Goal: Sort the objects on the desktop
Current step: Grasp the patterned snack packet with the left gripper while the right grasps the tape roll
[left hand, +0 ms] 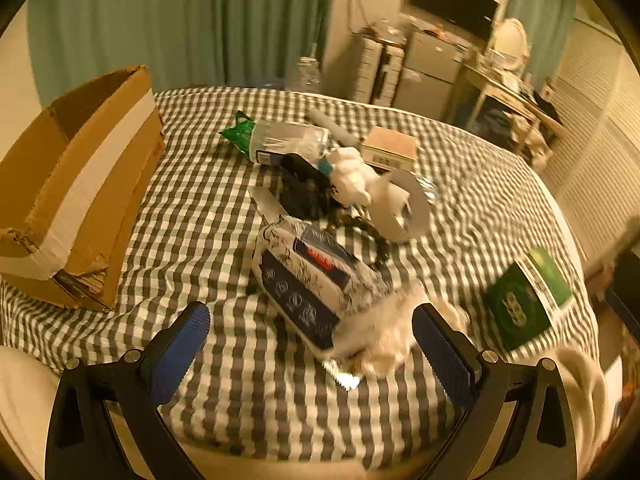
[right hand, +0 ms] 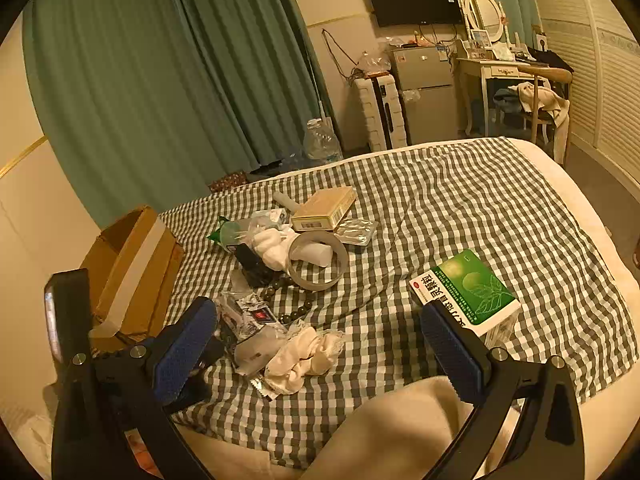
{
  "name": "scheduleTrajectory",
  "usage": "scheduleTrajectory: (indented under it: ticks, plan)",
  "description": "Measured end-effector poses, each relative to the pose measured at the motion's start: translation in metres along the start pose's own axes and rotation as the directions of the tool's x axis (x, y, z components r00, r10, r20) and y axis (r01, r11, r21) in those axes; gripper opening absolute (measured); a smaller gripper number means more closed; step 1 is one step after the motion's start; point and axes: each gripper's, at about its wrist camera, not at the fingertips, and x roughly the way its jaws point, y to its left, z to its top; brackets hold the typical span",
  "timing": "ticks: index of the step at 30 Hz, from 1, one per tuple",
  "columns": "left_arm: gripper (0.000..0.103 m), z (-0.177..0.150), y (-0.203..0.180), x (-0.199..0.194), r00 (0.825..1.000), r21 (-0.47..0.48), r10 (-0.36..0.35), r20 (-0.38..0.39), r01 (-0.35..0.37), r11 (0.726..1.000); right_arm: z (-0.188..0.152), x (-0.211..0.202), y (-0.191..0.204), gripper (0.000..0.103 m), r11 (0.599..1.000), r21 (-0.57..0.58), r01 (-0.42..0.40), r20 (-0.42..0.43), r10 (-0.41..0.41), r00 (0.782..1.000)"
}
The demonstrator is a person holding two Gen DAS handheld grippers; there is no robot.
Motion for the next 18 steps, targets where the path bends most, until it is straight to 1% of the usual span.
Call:
scheduleTrajectory:
  ticks: [3, 5, 6, 8, 10, 11, 12, 13, 14, 15, 17, 18]
  plan:
    - [0.103, 0.005, -0.003, 0.020, 1.000, -0.031, -0.005, -0.028, 0.004, 1.000, 0.002, 0.007, -0.007, 0.103, 1.000, 0.007, 0.003, -0.013, -0.003, 1.000]
    - [0.103, 0.008, -0.006, 0.034, 0.999, -0.049, -0.014, -0.048, 0.011, 0.999, 0.004, 0.013, -0.012, 0.103, 0.999, 0.022, 0.039, -0.018, -0.039, 0.999]
    - [0.103, 0.009, -0.008, 0.039, 0.999, -0.051, -0.018, -0.046, 0.016, 0.999, 0.005, 0.017, -0.014, 0.103, 0.999, 0.026, 0.030, -0.020, -0.030, 0.999]
    - [0.103, 0.012, -0.010, 0.053, 0.999, -0.046, 0.003, -0.032, -0.004, 0.999, 0.008, 0.024, -0.018, 0.103, 0.999, 0.038, 0.016, -0.025, -0.015, 1.000]
    - [0.103, 0.012, -0.011, 0.070, 0.997, -0.035, 0.029, -0.069, -0.031, 0.999, 0.012, 0.034, -0.020, 0.103, 0.999, 0.044, -0.011, -0.034, 0.012, 0.999]
    - [0.099, 0.012, -0.008, 0.078, 0.996, -0.037, 0.017, -0.090, -0.020, 0.999, 0.015, 0.039, -0.019, 0.103, 0.999, 0.041, -0.016, -0.038, 0.018, 0.999]
    - [0.083, 0.011, -0.005, 0.082, 0.995, -0.047, 0.001, -0.095, -0.005, 0.999, 0.018, 0.044, -0.018, 0.103, 0.999, 0.036, -0.020, -0.045, 0.021, 0.999]
    - [0.070, 0.010, -0.002, 0.086, 0.994, -0.051, -0.018, -0.108, 0.012, 0.999, 0.020, 0.050, -0.017, 0.103, 0.999, 0.028, -0.031, -0.055, 0.033, 0.998]
    - [0.042, 0.009, 0.001, 0.089, 0.991, -0.049, -0.021, -0.131, 0.015, 0.999, 0.023, 0.059, -0.014, 0.103, 0.999, 0.016, -0.045, -0.069, 0.046, 0.997]
    - [0.027, 0.009, 0.004, 0.091, 0.990, -0.047, -0.024, -0.141, 0.017, 0.999, 0.025, 0.066, -0.012, 0.103, 0.999, 0.011, -0.049, -0.080, 0.050, 0.996]
    - [0.018, 0.012, 0.014, 0.084, 0.988, -0.069, -0.066, -0.137, 0.057, 0.996, 0.029, 0.085, -0.009, 0.103, 0.997, 0.007, -0.083, -0.112, 0.083, 0.990]
    - [0.015, 0.014, 0.019, 0.078, 0.987, -0.089, -0.091, -0.133, 0.080, 0.993, 0.032, 0.098, -0.006, 0.103, 0.997, 0.009, -0.081, -0.129, 0.082, 0.988]
